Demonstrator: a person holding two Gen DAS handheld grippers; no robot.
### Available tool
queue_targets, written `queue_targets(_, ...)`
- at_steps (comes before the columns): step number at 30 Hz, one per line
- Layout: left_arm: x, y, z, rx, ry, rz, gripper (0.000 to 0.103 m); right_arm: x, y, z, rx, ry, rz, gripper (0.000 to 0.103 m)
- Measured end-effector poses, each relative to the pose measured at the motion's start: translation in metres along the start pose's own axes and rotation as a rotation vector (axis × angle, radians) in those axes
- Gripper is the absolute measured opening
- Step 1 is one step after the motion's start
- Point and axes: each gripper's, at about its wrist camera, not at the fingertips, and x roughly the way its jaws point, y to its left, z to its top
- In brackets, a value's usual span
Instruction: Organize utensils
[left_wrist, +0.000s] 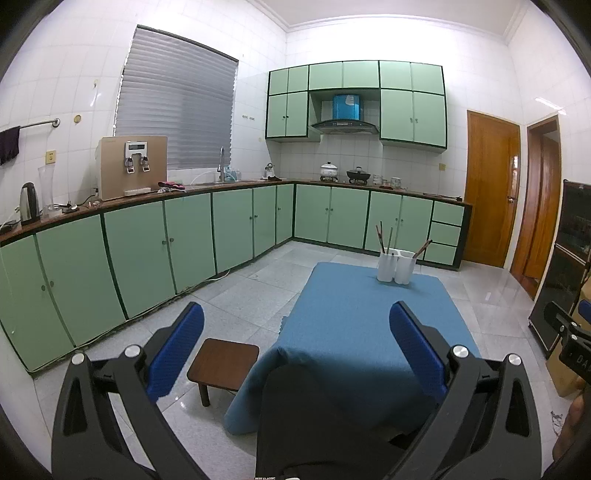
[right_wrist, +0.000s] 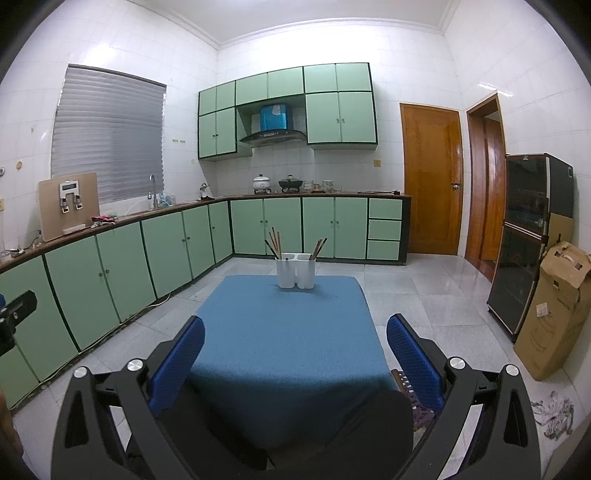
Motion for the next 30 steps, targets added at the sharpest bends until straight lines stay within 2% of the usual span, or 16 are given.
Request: queue_targets(30, -0.0005, 0.0014, -0.0045, 0.005, 0.006, -0.009, 0.097, 0.0000, -0.0023, -0.0009, 0.005, 0.002, 0.000, 0.097)
